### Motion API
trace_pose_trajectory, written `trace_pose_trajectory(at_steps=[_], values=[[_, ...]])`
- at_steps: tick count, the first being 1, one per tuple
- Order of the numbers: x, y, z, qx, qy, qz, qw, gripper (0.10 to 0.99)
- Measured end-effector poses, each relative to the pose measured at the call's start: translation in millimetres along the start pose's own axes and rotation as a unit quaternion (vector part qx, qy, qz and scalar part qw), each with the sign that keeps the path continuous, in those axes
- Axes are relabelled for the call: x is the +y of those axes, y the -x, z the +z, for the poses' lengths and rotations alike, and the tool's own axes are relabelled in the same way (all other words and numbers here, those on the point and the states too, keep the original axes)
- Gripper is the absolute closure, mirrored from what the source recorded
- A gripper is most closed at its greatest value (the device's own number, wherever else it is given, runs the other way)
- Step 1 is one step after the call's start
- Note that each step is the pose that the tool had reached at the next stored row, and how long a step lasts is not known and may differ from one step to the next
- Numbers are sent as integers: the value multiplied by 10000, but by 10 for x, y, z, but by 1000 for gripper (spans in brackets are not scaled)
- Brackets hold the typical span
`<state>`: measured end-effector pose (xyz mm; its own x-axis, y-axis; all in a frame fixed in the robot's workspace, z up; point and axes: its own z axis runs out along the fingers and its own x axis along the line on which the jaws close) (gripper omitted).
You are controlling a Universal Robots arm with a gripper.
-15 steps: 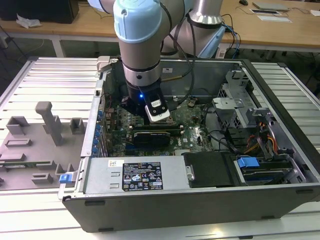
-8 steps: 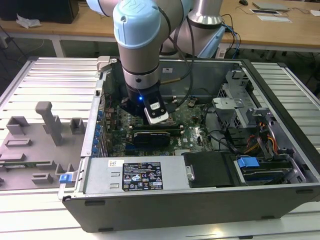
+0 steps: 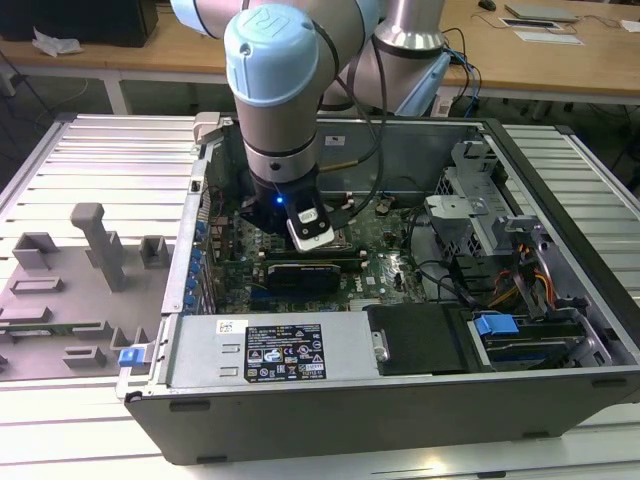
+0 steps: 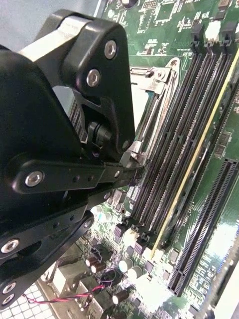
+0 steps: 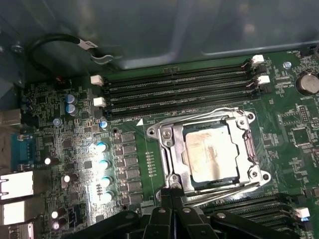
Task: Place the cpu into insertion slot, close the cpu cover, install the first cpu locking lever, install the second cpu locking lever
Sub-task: 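Install the second cpu locking lever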
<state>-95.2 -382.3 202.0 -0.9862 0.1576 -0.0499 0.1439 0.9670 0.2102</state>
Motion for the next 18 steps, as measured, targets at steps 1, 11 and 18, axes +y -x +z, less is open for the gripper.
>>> trace_pose_trajectory(at_steps=[1, 11, 18], values=[[0, -1, 6, 1, 15, 1, 10000, 980], [60, 11, -268, -15, 22, -2, 10000, 980], [124, 145, -564, -53, -98, 10, 9999, 980]])
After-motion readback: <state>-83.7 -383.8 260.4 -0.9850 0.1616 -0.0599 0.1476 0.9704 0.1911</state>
